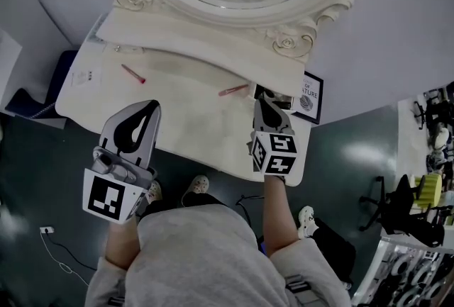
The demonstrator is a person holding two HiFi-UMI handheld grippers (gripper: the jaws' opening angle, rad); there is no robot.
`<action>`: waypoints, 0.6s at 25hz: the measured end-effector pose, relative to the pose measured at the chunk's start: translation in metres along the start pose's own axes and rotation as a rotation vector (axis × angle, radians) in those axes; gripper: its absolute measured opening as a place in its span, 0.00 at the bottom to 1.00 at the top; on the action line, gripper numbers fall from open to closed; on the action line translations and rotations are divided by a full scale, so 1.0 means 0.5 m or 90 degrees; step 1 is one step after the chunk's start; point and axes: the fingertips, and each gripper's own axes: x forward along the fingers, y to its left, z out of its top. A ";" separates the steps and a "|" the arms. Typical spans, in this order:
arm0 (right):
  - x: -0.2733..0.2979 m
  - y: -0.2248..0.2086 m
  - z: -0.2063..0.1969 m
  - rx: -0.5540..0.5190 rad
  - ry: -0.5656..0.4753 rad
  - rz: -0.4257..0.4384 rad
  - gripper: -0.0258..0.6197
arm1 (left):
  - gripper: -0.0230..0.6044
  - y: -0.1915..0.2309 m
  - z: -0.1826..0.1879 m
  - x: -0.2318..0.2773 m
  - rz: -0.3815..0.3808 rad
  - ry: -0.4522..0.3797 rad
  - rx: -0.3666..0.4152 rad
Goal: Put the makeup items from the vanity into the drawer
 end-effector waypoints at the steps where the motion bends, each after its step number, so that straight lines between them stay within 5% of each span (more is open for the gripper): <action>1: -0.007 0.010 0.007 0.008 -0.008 0.003 0.08 | 0.05 0.003 0.001 -0.004 -0.002 -0.001 0.001; 15: -0.101 0.126 0.074 0.036 -0.085 0.003 0.08 | 0.05 0.036 0.058 -0.033 -0.034 -0.079 -0.018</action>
